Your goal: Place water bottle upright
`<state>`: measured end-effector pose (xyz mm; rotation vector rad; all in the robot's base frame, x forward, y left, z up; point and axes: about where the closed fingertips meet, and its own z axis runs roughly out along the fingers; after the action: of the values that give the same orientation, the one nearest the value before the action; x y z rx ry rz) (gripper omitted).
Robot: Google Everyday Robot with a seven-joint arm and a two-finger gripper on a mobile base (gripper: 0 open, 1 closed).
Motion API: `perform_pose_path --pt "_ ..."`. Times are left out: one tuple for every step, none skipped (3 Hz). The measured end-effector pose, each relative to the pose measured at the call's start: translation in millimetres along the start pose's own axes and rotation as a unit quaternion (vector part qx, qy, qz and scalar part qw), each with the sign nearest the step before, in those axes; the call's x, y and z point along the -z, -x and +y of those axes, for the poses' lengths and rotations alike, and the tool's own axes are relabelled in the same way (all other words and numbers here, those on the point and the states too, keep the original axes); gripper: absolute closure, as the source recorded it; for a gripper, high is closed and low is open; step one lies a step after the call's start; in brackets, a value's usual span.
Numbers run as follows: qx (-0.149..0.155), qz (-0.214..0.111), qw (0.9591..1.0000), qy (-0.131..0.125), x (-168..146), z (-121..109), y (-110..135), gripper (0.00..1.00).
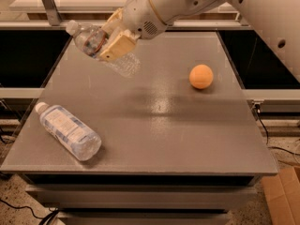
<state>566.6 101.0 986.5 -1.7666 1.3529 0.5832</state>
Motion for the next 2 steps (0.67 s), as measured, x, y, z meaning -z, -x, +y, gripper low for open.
perform_pose_path --pt "-0.011 -0.049 0.9984 -0.025 -5.5 -12.1 -4.1 1.00" --pt "-0.019 -0.097 0.9941 -0.044 -10.3 -19.5 -7.7 1.00"
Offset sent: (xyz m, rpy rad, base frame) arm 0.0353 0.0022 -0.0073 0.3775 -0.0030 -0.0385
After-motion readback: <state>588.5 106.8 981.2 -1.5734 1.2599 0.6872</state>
